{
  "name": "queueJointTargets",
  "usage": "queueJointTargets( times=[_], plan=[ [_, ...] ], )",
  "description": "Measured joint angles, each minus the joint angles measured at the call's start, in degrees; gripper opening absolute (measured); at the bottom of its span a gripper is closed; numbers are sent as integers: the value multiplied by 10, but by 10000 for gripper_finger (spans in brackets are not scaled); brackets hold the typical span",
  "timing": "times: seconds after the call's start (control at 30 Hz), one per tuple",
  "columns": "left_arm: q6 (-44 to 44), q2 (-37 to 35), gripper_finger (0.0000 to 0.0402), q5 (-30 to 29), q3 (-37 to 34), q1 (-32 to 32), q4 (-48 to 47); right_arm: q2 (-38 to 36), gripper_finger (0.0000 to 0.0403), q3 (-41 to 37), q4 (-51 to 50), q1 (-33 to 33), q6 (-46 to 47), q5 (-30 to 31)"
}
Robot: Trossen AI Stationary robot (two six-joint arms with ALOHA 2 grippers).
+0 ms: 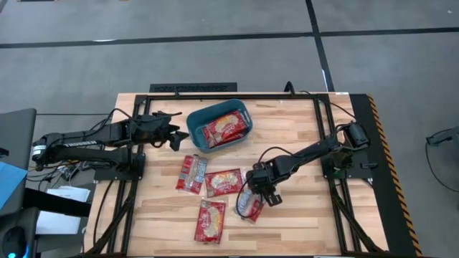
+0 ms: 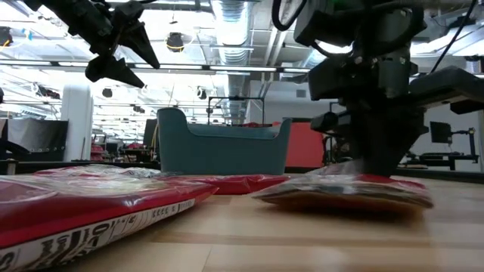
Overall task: Sort popcorn bags into baskets
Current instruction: Put the red popcorn bag into the blue bin
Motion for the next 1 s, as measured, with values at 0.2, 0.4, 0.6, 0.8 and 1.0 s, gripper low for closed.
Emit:
queueJointTargets(
  times=[0.2, 0.4, 0.6, 0.8, 1.0],
  plan=[
    [0, 0, 303, -6, 0, 0, 0, -9, 11, -1, -14, -1, 51, -27],
    [0, 0, 303, -6, 0, 0, -1, -59, 5, 5, -36, -6, 90, -31],
    [1, 0, 303, -6, 0, 0, -1, -131, 4, 5, -60, -30, 118, -30],
    [1, 0, 303, -6, 0, 0, -3, -195, 3, 14, -64, -75, 127, -29],
    [2, 0, 303, -6, 0, 0, -3, -227, 3, 67, -72, -142, 86, -10]
  ],
)
